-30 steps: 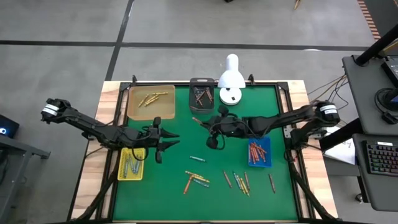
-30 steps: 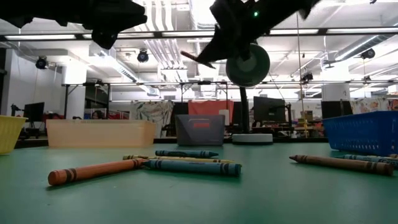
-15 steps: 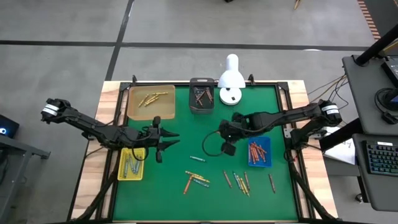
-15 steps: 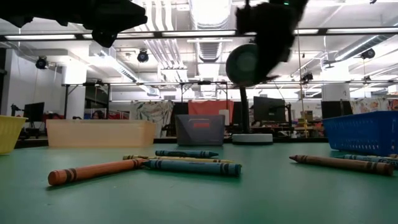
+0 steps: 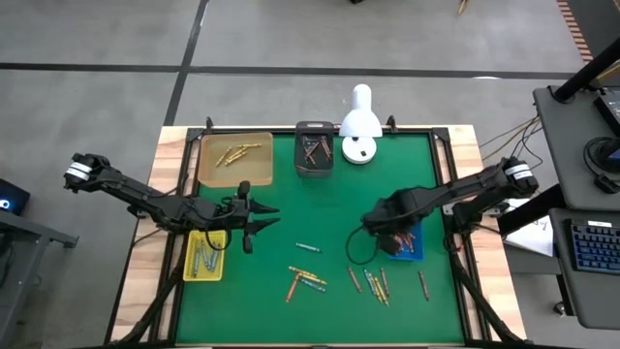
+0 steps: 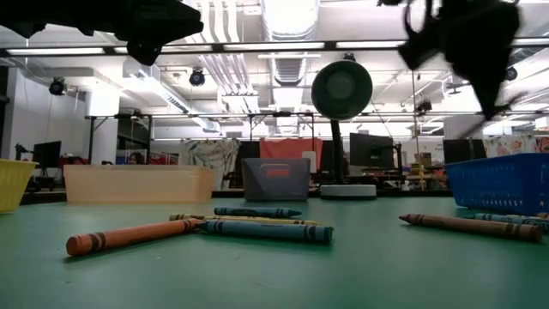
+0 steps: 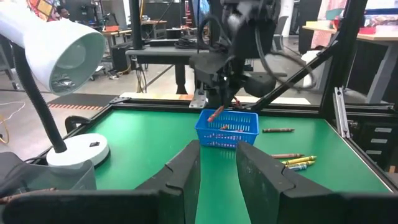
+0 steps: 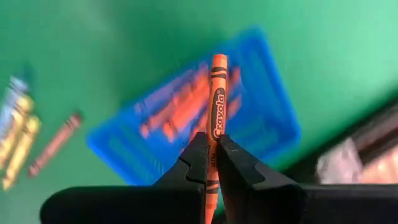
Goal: Sort crayons
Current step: Put the orange crayon into the blue bin, then put the blue crayon into the yellow bin
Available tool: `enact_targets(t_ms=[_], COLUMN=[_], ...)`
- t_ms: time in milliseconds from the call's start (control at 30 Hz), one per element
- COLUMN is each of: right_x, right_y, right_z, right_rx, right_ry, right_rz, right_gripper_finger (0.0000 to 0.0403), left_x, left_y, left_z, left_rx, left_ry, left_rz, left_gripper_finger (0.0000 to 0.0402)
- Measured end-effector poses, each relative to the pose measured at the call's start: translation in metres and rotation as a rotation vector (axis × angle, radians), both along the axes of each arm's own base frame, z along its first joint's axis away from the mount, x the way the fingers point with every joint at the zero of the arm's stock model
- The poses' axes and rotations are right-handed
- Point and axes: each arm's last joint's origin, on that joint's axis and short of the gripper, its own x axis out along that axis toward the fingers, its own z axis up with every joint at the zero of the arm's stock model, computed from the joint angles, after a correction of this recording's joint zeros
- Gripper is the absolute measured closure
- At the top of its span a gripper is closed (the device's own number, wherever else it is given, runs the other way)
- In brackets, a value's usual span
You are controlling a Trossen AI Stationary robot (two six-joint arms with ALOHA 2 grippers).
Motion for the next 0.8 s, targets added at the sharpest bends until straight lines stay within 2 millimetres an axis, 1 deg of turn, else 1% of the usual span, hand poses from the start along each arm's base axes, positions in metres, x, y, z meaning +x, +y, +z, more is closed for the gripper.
enact_targets(t_ms=[133, 267, 367, 567, 700, 800], right_x=[-0.014, -0.025, -0.03, -0.028, -0.025, -0.021], right_y=[0.006, 0.006, 0.005, 0.004, 0.004, 0.004], right_z=[-0.015, -0.032, -0.04, -0.043, -0.039, -0.032], right_rx=[0.045, 0.005, -0.017, -0.048, -0.049, -0.07], right_ry=[0.091, 0.158, 0.178, 0.147, 0.128, 0.092], right_rz=[-0.063, -0.086, -0.11, -0.116, -0.101, -0.069], right_gripper_finger=[0.039, 0.039, 0.0386, 0.035, 0.0331, 0.0327], left_x=[0.0, 0.0, 0.0, 0.0, 0.0, 0.0], left_y=[0.0, 0.0, 0.0, 0.0, 0.0, 0.0], left_z=[0.0, 0.0, 0.0, 0.0, 0.0, 0.0], left_rx=[0.014, 0.033, 0.034, 0.034, 0.034, 0.031], left_ry=[0.002, 0.003, 0.004, 0.003, 0.004, 0.003], left_rz=[0.0, -0.001, 0.0, 0.0, 0.0, 0.0], left_gripper_finger=[0.0315, 0.0315, 0.0315, 0.0315, 0.0315, 0.0315])
